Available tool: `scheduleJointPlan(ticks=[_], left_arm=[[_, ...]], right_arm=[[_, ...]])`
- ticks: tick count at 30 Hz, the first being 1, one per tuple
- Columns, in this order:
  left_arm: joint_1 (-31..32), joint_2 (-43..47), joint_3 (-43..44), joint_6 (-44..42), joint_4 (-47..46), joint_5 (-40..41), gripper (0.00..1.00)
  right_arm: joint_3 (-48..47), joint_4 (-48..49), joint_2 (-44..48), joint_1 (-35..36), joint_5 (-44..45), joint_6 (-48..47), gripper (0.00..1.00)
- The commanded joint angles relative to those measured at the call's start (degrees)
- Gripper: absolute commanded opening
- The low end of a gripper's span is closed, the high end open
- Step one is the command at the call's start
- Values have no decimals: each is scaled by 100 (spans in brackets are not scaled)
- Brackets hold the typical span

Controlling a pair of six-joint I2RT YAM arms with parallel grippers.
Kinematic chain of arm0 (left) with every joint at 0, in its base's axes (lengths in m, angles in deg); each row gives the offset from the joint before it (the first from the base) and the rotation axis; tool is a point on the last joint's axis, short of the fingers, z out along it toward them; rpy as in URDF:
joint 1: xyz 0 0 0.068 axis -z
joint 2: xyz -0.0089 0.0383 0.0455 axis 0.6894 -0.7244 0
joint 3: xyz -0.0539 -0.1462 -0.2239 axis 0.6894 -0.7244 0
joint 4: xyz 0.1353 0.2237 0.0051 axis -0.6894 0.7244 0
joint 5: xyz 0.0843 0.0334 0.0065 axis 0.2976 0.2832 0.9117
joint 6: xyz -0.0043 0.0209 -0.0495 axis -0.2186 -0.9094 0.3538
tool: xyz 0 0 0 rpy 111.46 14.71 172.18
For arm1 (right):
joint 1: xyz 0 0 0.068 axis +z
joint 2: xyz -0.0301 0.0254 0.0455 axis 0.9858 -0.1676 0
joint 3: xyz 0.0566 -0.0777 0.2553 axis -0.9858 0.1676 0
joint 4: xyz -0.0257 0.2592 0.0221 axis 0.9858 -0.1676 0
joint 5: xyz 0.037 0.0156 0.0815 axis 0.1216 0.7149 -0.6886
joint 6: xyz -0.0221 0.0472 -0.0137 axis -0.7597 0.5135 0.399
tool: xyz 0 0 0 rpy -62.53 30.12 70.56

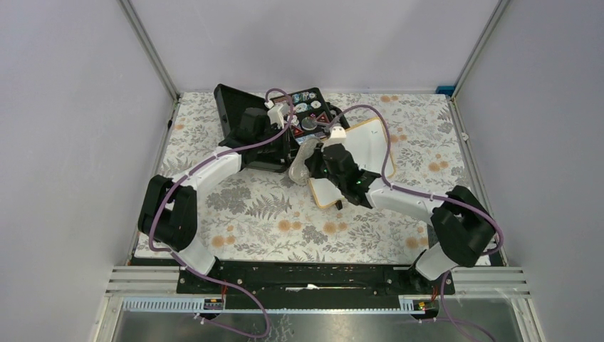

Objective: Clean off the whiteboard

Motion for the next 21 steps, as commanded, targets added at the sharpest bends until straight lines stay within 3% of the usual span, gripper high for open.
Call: scheduleJointPlan(ticks=[1,6,10,21], left_arm=[[208,187,136,1,40,-260,0],[201,178,157,-1,70,-274,0],[201,155,171,36,57,-346,0],[209,101,130,-22,62,-225,0]], right_arm=[[827,536,541,-435,-89,296,0],[1521,-128,1276,-846,791,-177,0],[1600,-156,1460,-874,738,-318,0],[-223,58,30,64,-69,-257,0]])
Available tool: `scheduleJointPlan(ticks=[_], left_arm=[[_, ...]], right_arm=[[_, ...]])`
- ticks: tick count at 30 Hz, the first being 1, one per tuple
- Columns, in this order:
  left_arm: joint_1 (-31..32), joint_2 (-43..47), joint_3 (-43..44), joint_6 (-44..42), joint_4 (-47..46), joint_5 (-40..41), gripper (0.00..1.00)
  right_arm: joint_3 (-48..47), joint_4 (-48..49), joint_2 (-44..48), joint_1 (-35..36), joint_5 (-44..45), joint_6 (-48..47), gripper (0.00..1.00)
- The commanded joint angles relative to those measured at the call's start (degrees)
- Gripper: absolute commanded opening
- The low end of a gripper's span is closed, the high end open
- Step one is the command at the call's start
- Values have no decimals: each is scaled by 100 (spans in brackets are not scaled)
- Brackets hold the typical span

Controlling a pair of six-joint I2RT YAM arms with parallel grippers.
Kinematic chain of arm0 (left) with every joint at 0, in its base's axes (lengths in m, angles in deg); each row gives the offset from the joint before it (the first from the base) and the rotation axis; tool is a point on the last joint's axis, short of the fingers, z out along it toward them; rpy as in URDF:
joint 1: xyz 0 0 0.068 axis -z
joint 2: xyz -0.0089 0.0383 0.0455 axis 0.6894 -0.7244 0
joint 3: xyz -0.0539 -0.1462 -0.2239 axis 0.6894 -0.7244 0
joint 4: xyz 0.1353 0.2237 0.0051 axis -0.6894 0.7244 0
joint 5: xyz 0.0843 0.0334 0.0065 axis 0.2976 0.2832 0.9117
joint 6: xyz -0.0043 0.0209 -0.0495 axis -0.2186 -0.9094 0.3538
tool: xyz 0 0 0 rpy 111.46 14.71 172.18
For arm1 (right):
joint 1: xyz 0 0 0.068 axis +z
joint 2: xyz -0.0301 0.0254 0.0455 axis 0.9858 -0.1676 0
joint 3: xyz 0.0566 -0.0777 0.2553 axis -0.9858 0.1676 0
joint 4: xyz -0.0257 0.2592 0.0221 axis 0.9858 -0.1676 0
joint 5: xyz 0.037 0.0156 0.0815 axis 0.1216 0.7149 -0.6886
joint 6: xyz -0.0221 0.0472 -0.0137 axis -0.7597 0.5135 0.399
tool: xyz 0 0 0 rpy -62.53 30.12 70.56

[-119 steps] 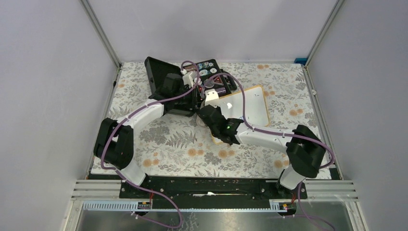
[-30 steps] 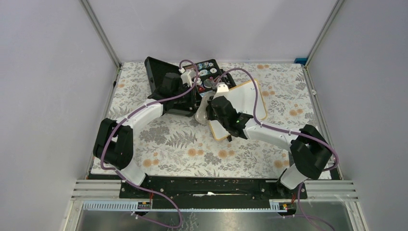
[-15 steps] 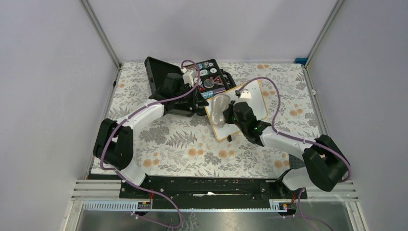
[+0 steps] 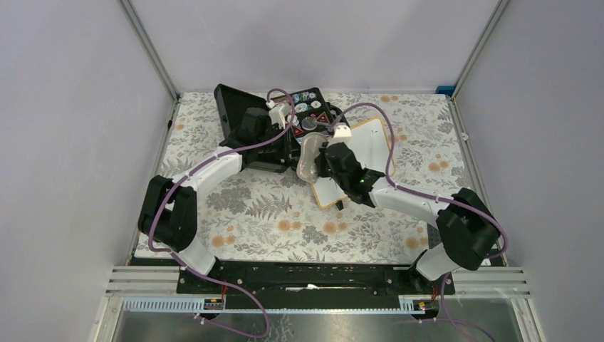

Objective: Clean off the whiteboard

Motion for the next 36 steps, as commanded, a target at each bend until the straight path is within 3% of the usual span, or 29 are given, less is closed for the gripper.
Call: scheduleJointPlan(ticks=[1,5,14,18,23,27,31,36], left_arm=[[122,74,110,-15,79,-168,0],[121,53,162,-67,187,-85,0],[113,62,221,-58,254,-70,0],[113,44,228,-42,262,-111,0],[115,46,216,-24,246,-110,0],[120,45,188,-23,237,-104,0],[122,44,190,-39,230,-83,0],[122,44,174,-58,235,-44,0]], right_arm=[[-677,439,-490,350,-566,92,0],[-150,426,-256,120,-307,217,0],[2007,-42,774,-1347,-164,1226,0],[2398,-98,1089,-1597,-45,1321,0],[1910,-137,953,-1526,-415,1151,0],[1050,-367,599,-585,46,890,0],[523,-113,248,166,-158,976,0],[364,-9,-83,359,-10,929,0]])
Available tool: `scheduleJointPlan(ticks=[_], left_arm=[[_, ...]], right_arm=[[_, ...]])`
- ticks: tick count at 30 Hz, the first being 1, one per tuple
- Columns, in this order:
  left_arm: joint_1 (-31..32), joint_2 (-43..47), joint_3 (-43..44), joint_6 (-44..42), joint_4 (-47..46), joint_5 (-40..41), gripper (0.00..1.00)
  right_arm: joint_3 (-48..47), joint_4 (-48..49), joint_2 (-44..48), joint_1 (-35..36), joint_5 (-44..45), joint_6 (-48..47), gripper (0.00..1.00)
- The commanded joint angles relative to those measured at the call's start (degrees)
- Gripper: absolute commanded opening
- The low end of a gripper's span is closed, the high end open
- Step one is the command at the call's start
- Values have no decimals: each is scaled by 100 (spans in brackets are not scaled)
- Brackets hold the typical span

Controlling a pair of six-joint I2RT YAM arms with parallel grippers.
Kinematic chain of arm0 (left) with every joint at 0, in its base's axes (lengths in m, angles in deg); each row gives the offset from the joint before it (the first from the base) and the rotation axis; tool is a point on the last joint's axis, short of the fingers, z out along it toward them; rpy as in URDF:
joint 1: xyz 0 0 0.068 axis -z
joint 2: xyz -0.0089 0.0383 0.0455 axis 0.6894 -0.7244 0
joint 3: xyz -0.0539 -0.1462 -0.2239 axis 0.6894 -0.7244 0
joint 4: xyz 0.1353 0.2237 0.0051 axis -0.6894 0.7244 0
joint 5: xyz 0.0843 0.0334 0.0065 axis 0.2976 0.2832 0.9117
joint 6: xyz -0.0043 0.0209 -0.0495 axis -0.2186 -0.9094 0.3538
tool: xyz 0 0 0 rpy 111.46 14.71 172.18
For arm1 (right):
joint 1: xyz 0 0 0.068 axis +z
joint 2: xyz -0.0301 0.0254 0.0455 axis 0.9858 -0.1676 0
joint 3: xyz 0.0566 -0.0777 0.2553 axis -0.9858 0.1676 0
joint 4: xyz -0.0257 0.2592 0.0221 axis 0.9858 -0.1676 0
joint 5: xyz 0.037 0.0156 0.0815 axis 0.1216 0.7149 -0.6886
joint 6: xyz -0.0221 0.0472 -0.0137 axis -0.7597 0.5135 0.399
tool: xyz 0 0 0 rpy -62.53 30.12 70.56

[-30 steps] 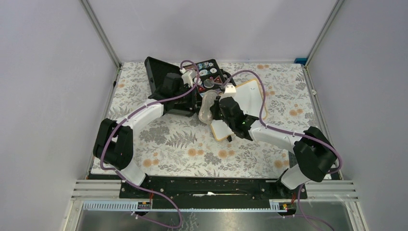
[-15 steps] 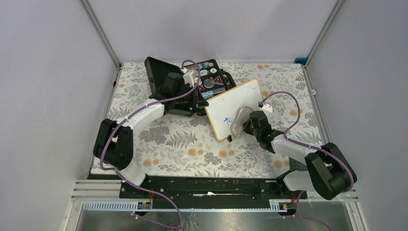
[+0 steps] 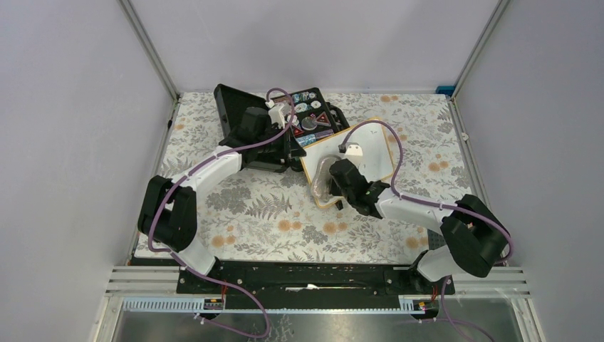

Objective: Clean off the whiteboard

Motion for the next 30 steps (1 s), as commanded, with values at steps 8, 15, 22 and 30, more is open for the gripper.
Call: scheduleJointPlan(ticks=[8,15,22,30], left_arm=[[128,81,150,-19,115,-134,0],[131,54,156,32,85,-217,0],[131,-15,127,52,51,-218,0],[131,-10,112,7,63,-138,0]], right_arm=[[1168,822,572,-1496,-735,323,0],[1199,505,941,-1798,-627,-226,0],[47,388,327,-404,-25,-389,0],[-1095,457,-625,388,-129,-413,0]])
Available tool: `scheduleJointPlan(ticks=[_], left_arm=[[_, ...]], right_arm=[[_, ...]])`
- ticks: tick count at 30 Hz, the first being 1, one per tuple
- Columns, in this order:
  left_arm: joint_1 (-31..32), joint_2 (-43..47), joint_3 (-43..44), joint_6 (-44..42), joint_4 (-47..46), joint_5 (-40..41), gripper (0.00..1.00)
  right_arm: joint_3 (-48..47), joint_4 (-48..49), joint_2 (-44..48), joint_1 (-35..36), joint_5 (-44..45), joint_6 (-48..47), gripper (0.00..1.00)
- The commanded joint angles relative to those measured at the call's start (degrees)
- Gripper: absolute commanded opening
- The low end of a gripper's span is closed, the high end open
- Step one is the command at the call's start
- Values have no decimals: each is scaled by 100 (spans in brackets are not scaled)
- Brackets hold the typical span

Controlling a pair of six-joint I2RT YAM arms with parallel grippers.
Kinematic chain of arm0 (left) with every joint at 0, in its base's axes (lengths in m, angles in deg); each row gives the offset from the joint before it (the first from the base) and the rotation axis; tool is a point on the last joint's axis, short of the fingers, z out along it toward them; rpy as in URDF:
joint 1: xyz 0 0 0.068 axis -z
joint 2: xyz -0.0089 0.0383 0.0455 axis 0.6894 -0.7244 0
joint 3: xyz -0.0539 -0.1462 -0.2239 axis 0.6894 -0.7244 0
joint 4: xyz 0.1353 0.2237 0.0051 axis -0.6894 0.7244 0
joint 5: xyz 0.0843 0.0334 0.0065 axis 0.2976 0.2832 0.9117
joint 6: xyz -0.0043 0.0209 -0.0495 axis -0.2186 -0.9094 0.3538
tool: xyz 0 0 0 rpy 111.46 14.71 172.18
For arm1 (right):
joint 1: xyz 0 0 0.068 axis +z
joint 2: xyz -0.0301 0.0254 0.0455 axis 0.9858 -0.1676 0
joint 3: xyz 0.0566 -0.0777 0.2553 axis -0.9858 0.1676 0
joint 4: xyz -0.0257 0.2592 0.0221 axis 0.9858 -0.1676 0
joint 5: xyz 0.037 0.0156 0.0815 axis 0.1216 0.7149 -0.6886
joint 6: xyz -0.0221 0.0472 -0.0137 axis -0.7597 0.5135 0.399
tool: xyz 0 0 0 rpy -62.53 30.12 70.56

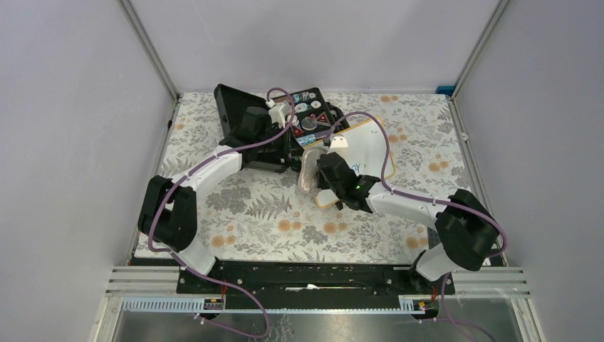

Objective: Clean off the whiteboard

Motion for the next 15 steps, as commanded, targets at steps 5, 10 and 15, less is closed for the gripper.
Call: scheduleJointPlan(ticks=[5,10,15], left_arm=[[128,16,101,12,71,-152,0],[128,32,131,1,105,-135,0],[128,29,147,16,108,-168,0]], right_arm=[[275,573,-57,-225,-181,253,0],[1377,507,284,-715,-195,479,0],[2073,352,617,-1025,-138,609,0]])
